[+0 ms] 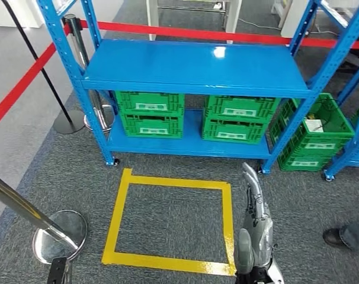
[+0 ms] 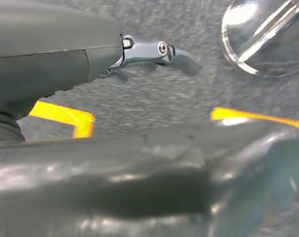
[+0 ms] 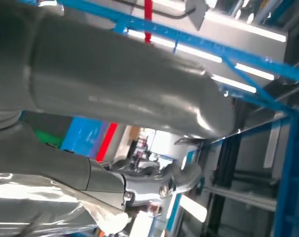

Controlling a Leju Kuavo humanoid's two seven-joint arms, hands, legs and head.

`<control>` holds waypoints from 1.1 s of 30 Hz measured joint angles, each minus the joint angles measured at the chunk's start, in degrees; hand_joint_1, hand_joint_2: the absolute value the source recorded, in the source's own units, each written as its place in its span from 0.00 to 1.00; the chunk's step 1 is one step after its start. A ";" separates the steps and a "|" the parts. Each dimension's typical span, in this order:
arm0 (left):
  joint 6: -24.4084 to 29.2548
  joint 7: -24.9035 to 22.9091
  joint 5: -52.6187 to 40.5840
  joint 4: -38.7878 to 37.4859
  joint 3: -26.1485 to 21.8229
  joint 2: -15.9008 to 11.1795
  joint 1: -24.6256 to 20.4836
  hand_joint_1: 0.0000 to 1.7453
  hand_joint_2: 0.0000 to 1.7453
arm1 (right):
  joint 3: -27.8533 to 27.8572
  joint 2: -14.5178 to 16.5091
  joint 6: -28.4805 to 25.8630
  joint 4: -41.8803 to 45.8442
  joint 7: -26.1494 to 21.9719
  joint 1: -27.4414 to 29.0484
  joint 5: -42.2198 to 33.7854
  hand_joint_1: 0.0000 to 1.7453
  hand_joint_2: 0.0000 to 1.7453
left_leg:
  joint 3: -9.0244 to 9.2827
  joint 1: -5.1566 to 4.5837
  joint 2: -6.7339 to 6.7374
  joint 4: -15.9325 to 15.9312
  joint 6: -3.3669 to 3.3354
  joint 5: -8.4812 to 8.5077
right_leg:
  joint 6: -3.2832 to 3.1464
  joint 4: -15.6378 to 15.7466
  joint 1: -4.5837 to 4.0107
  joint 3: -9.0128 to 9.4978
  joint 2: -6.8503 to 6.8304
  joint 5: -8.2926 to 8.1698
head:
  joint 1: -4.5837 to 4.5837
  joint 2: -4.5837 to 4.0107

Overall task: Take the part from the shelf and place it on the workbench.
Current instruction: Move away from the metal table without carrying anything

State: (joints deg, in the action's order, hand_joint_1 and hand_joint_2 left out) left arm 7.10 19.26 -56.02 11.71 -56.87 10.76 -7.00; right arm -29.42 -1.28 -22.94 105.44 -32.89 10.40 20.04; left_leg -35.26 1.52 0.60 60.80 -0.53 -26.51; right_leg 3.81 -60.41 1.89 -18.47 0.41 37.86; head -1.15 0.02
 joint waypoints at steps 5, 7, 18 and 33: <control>0.00 0.00 0.07 0.00 -0.16 -0.08 1.02 0.00 0.00 | 0.00 -0.01 -0.08 -0.26 0.05 0.50 0.01 0.00 0.00 | 2.35 -1.45 -0.18 -0.09 -1.40 -2.30 | -1.12 -9.42 -1.13 -12.30 -0.11 7.14 | -0.26 0.00; 0.00 0.00 0.07 -0.01 -0.22 -0.04 1.28 0.00 0.00 | 0.00 -0.01 -0.12 -0.33 0.08 0.65 0.04 0.00 0.00 | 3.59 -2.07 -0.26 -0.17 -1.73 -3.47 | -2.84 -4.94 -2.04 -13.88 -0.05 1.58 | -0.22 0.00; -0.11 0.46 0.22 -0.11 -0.52 -0.22 1.58 0.00 0.00 | -0.46 0.23 -0.10 -0.44 0.25 0.48 0.55 0.00 0.00 | -2.76 -1.48 -0.71 12.41 1.23 -6.76 | -4.76 5.57 -1.70 -5.85 0.37 -5.60 | 0.40 -0.02; -0.17 0.57 0.22 -0.20 -0.79 -0.83 2.21 0.00 0.00 | -0.74 0.36 0.24 -0.85 0.48 -0.42 0.71 0.00 0.00 | 0.69 -0.43 -0.73 -1.72 -1.19 -0.64 | -0.42 -12.07 -0.59 -12.29 0.02 1.34 | -0.06 0.00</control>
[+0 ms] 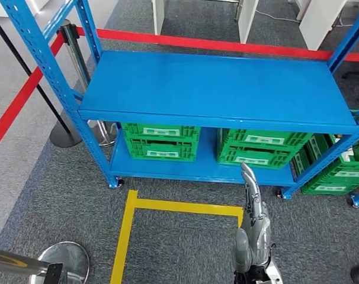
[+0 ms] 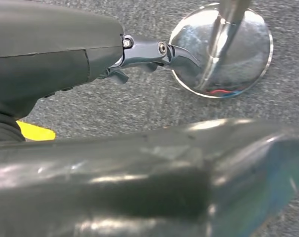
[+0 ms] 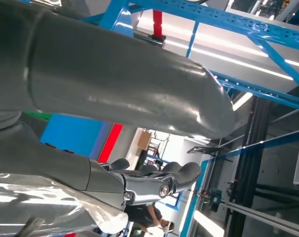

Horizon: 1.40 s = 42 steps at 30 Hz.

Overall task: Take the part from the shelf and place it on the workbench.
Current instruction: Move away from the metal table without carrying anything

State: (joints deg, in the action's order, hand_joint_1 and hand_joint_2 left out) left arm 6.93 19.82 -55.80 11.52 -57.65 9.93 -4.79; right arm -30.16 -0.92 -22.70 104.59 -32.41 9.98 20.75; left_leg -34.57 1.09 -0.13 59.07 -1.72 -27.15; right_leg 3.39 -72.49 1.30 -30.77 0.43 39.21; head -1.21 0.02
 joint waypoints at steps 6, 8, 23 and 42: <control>-0.04 0.00 0.02 -0.04 -0.01 0.03 0.23 0.00 0.00 | -0.02 -0.01 0.15 -0.22 0.03 0.22 0.01 0.00 0.00 | 8.64 -0.41 -0.61 -1.36 0.25 -5.90 | -1.57 9.84 -0.91 -7.47 -0.31 -7.19 | -0.04 -0.01; -0.09 0.01 0.04 -0.08 -0.04 0.05 0.23 0.00 0.00 | -0.03 0.00 0.26 -0.32 0.08 0.34 0.02 0.00 0.00 | 10.13 -0.46 -0.67 -1.50 0.92 -7.41 | -2.46 11.93 -1.42 -7.42 -0.51 -13.96 | 0.17 -0.01; 0.09 0.09 0.22 -0.08 -0.07 -0.34 0.00 0.00 0.00 | -0.05 0.19 -0.34 -0.26 -0.03 0.07 0.71 0.00 0.00 | -3.44 -1.07 -0.50 1.28 1.14 2.89 | -3.35 15.14 -1.39 4.05 0.75 -6.27 | 0.19 0.00; 0.15 0.51 0.61 -0.07 -0.16 -0.15 -0.32 0.00 0.00 | 0.11 0.24 -4.83 -0.08 -0.35 0.44 4.62 0.00 0.00 | 1.53 -0.50 -0.45 -0.10 -0.05 -0.31 | -1.21 14.09 -0.31 -2.03 0.08 -11.13 | 0.27 0.00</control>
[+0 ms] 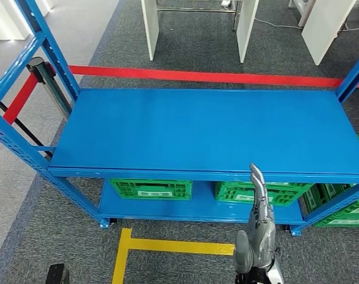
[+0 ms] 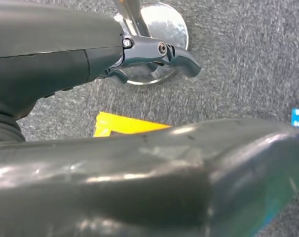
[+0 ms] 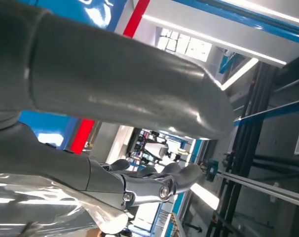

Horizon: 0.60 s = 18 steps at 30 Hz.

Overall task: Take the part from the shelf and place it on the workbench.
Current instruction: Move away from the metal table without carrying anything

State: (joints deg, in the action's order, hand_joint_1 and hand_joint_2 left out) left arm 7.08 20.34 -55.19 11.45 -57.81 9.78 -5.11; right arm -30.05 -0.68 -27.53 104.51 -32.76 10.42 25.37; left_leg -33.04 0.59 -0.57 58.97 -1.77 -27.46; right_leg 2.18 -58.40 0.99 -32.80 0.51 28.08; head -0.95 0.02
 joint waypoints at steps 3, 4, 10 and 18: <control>0.01 0.03 0.00 0.01 0.00 0.03 -0.05 0.00 0.00 | 0.04 0.00 -0.02 0.01 0.00 0.01 0.05 0.00 0.00 | 0.36 0.12 0.01 -0.41 0.01 0.02 | -0.48 0.00 -0.23 0.16 0.00 0.20 | 0.01 0.00; 0.01 0.03 0.01 0.01 0.00 0.02 -0.05 0.00 0.00 | 0.05 0.00 -0.10 0.01 0.00 0.01 0.12 0.00 0.00 | 0.43 0.16 0.01 -0.52 0.07 0.05 | -0.64 -0.01 -0.29 0.20 -0.01 0.23 | 0.02 0.00; 0.09 0.07 0.52 0.01 -0.23 0.08 0.00 0.00 0.00 | 1.09 -0.02 -5.89 0.83 0.56 1.44 4.35 0.00 0.00 | 0.51 0.43 0.00 -0.78 1.52 0.11 | -0.89 -0.07 -0.51 0.21 -0.07 0.31 | -0.01 0.00; 0.75 0.25 2.05 0.01 -1.98 0.36 0.28 0.00 0.00 | 14.71 6.73 -9.83 4.65 -5.45 9.73 20.27 0.00 0.00 | 0.50 0.37 0.01 -0.68 1.87 -0.02 | -0.87 -0.08 -0.44 0.32 -0.11 0.31 | -0.03 0.00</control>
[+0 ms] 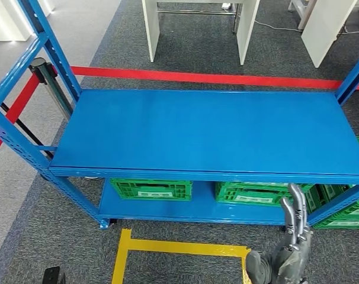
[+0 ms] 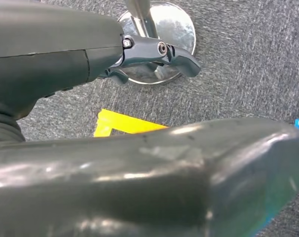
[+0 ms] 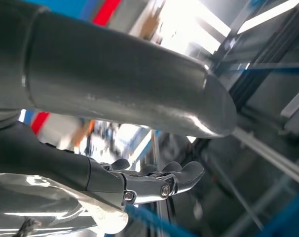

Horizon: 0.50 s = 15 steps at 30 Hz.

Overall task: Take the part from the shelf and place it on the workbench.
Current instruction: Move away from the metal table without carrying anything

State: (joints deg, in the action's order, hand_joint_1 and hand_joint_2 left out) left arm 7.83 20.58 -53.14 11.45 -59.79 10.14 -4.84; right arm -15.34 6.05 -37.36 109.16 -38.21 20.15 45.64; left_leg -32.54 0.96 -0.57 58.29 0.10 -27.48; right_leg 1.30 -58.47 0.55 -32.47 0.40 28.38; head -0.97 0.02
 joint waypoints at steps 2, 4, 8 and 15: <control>0.09 0.13 0.27 0.00 -0.50 0.13 0.02 0.00 0.00 | 5.68 3.45 -0.02 0.58 -1.20 1.21 3.12 0.00 0.00 | 0.00 -0.03 0.00 0.05 0.00 -0.01 | 0.01 0.00 0.03 0.01 0.00 -0.01 | 0.00 0.00; 0.15 0.26 0.45 0.00 -0.95 0.25 0.03 0.00 0.00 | 12.04 6.30 -0.03 1.00 -1.48 1.75 5.43 0.00 0.00 | 0.00 -0.04 0.00 0.10 -0.01 -0.01 | 0.03 0.01 0.04 0.03 0.00 -0.02 | 0.00 0.00; 0.36 0.36 0.97 0.00 -1.88 0.40 0.06 0.00 0.00 | 24.91 9.38 -0.04 0.31 -1.57 1.86 5.80 0.00 0.00 | -0.03 -0.06 0.00 0.17 -0.03 -0.02 | 0.08 0.02 0.06 0.08 -0.05 -0.06 | -0.01 0.00; 0.71 0.37 1.59 0.00 -3.07 0.50 0.11 0.00 0.75 | 41.41 11.75 -0.04 -7.30 -0.40 -0.24 7.23 0.00 0.00 | -0.04 -0.09 0.00 0.22 -0.04 -0.03 | 0.12 0.03 0.11 0.05 -0.02 -0.09 | 0.00 0.00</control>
State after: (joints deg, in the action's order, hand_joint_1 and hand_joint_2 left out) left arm 8.54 20.96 -51.54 11.45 -62.86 10.64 -4.72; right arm 26.07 17.80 -37.40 101.86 -38.61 19.91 52.87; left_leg -32.58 0.87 -0.57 58.51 0.06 -27.51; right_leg 1.42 -58.44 0.66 -32.42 0.38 28.29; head -0.97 0.02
